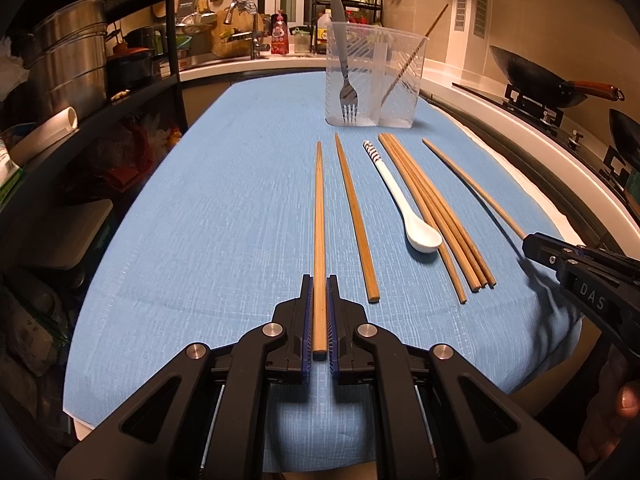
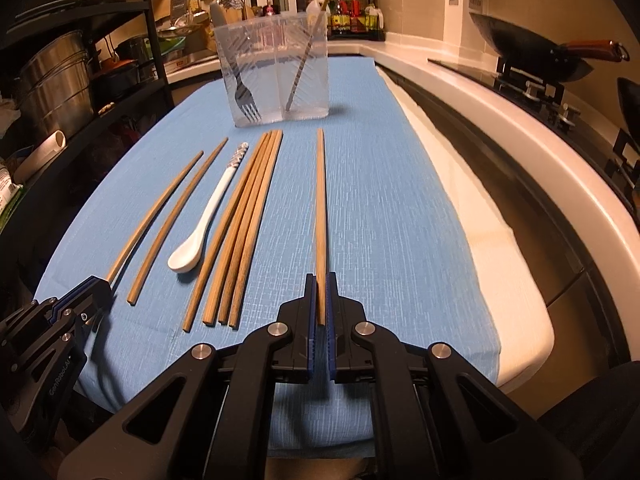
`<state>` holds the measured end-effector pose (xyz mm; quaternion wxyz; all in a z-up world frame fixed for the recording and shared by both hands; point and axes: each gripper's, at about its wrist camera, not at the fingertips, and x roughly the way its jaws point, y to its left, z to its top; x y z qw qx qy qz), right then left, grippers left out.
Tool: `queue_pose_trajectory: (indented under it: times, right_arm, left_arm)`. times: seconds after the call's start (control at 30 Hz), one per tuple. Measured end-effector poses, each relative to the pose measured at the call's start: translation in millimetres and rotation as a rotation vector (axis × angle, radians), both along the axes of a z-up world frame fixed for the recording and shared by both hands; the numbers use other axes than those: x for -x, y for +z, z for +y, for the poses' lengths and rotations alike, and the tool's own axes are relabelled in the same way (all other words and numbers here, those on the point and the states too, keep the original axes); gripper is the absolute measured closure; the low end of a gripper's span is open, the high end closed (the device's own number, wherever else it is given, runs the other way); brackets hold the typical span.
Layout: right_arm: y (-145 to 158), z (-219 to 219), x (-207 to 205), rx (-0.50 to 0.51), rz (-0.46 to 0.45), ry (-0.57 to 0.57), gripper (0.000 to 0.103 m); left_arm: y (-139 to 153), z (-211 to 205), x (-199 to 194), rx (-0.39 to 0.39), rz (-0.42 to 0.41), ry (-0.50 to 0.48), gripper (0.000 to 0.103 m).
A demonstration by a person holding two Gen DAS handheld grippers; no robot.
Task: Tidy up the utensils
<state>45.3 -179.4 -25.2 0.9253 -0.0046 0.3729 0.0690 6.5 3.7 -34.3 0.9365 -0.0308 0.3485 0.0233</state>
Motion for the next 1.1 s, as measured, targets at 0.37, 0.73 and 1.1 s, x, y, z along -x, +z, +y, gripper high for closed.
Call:
queue_pose_trajectory:
  times: [0.37,0.73,1.1]
  right_arm:
    - [32,-3,17,0.032,-0.151,0.000,0.099]
    - [83,-12,25,0.014,-0.267,0.004,0.099]
    - [129,-12,11,-0.008,-0.333,0.034,0.099]
  left_arm:
    - [25,-1,14,-0.026,-0.112,0.006,0.096]
    - [72,4,21,-0.010,-0.239,0.006,0.096]
    - [115,15,4,0.032,-0.294,0.009,0.096]
